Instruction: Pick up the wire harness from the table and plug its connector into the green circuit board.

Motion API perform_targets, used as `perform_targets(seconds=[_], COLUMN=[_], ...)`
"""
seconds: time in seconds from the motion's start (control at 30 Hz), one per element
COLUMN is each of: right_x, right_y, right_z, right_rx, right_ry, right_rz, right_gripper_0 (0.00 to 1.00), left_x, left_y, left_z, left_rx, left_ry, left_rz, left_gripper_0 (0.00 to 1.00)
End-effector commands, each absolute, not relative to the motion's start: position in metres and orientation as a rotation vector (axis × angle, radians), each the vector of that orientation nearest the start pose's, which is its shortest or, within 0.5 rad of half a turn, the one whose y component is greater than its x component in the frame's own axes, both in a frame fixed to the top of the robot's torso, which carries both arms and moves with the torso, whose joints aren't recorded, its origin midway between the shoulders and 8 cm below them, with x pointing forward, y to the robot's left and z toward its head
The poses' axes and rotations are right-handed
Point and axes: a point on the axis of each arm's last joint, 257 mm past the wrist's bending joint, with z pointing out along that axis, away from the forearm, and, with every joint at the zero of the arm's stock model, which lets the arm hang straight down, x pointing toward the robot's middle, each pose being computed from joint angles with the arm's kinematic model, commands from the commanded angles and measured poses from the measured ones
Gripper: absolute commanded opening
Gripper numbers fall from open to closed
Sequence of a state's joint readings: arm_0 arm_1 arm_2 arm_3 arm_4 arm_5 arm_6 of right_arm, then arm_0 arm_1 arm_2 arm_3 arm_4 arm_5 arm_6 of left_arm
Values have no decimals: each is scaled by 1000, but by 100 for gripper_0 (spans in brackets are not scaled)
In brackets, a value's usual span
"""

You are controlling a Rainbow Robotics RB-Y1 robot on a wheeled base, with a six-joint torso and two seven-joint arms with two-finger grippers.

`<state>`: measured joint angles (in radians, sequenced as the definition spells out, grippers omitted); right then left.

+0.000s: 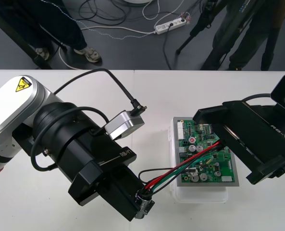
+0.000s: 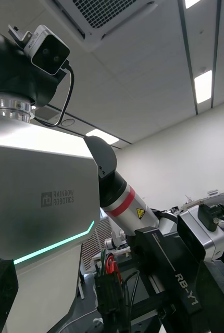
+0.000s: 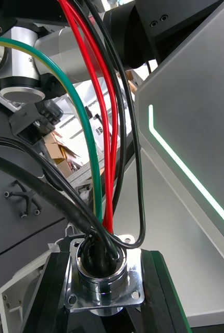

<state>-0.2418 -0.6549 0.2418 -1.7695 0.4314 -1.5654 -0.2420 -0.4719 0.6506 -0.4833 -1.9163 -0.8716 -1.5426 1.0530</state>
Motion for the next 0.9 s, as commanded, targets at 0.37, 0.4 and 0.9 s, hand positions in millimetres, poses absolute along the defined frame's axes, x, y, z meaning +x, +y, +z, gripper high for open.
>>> perform_targets(seconds=[0.37, 0.4, 0.9], right_x=[211, 211, 210], right_y=[-85, -86, -85], right_z=[7, 7, 7], right_rx=[-1172, -1171, -1161], right_ry=[667, 669, 657], right_rz=[1822, 1822, 1818], right_gripper_0=[100, 100, 3], left_x=[154, 154, 154], left_y=[10, 10, 11], left_z=[-68, -68, -68], left_rx=[-1768, -1766, -1767], left_ry=[-1639, -1640, -1640], left_rz=[2080, 2079, 2078], left_gripper_0=[0, 0, 0])
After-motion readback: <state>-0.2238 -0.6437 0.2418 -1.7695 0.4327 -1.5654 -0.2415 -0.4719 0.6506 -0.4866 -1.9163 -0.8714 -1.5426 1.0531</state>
